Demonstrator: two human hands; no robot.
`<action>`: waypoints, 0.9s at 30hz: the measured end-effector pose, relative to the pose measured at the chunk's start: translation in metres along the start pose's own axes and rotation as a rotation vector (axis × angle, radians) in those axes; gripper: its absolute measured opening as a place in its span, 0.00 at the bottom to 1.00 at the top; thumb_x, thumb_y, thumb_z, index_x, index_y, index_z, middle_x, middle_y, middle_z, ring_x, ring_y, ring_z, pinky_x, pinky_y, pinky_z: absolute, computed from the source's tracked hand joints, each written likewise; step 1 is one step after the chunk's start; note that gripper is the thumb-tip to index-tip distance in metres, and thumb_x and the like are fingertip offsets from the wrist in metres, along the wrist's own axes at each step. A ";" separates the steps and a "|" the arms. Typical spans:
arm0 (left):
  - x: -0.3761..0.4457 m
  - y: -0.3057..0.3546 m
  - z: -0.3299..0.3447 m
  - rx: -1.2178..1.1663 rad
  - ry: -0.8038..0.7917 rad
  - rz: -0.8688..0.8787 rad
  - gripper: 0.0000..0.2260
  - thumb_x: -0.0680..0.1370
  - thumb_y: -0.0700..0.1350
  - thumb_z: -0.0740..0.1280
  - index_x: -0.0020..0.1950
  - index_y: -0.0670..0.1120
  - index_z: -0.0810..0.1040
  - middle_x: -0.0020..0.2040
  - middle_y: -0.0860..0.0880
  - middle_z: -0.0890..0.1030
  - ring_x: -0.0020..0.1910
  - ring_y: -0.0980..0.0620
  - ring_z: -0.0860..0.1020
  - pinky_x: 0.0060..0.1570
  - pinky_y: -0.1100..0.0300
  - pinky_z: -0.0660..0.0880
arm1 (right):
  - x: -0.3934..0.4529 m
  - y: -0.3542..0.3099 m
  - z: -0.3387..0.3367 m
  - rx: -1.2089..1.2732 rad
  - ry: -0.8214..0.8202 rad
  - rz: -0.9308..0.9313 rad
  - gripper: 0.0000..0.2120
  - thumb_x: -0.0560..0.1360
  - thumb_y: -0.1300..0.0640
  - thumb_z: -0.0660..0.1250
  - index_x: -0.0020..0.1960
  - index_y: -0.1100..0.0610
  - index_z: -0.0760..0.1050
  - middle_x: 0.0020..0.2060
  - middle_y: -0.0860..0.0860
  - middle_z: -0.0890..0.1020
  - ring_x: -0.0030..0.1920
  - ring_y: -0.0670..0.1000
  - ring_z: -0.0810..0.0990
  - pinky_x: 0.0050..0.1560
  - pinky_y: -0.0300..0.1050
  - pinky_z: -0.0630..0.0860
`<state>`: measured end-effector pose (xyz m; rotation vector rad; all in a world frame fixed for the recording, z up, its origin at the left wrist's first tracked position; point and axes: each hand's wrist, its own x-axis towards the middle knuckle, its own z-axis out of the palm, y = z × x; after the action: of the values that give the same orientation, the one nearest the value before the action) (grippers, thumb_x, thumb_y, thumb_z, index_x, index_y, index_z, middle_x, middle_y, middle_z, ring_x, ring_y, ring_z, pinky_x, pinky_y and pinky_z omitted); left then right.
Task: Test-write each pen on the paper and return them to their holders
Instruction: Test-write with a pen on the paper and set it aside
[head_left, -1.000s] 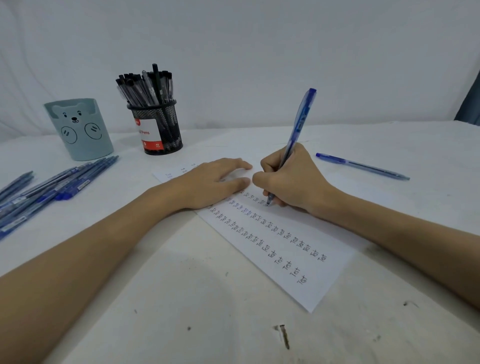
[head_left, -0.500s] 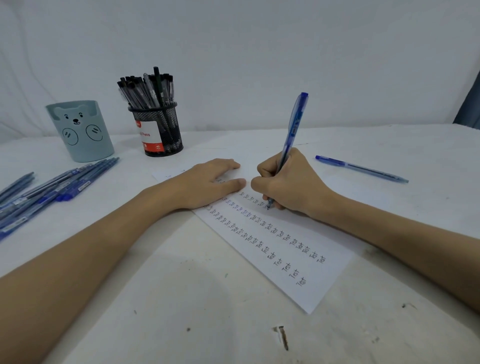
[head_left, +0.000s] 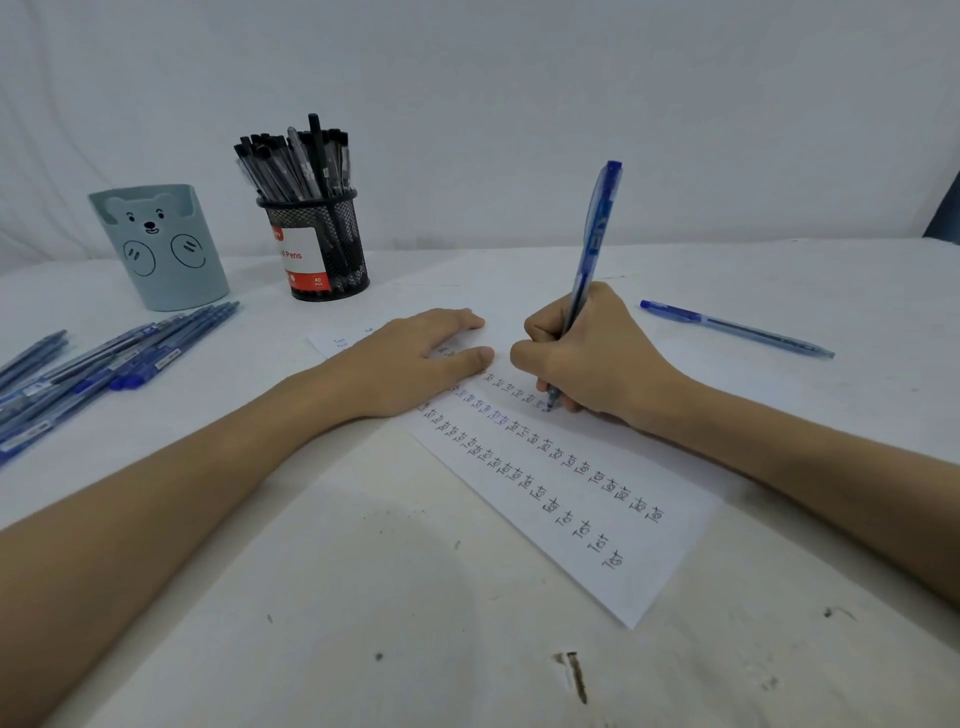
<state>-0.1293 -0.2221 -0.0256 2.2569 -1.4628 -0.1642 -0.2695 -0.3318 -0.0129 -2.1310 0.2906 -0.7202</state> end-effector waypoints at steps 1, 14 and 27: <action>0.000 0.000 0.000 -0.002 0.000 0.001 0.23 0.78 0.60 0.58 0.72 0.56 0.64 0.74 0.58 0.62 0.72 0.58 0.60 0.69 0.61 0.57 | 0.000 0.000 0.000 -0.003 0.007 0.008 0.24 0.68 0.70 0.63 0.23 0.55 0.54 0.16 0.45 0.56 0.26 0.52 0.71 0.19 0.34 0.62; 0.000 0.000 -0.001 -0.009 0.001 0.005 0.22 0.78 0.59 0.58 0.72 0.56 0.64 0.73 0.58 0.63 0.72 0.58 0.61 0.67 0.62 0.57 | -0.001 -0.001 -0.003 -0.034 0.040 0.041 0.22 0.69 0.70 0.62 0.25 0.56 0.55 0.24 0.54 0.58 0.19 0.45 0.72 0.17 0.31 0.57; -0.001 0.001 -0.001 -0.001 0.003 0.006 0.23 0.78 0.60 0.58 0.71 0.55 0.65 0.73 0.57 0.63 0.72 0.57 0.61 0.67 0.63 0.57 | 0.002 0.002 0.000 -0.006 0.083 0.100 0.23 0.69 0.69 0.63 0.23 0.55 0.56 0.18 0.47 0.60 0.20 0.50 0.67 0.22 0.36 0.62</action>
<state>-0.1298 -0.2213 -0.0242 2.2502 -1.4675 -0.1594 -0.2684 -0.3341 -0.0138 -2.0798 0.4410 -0.7517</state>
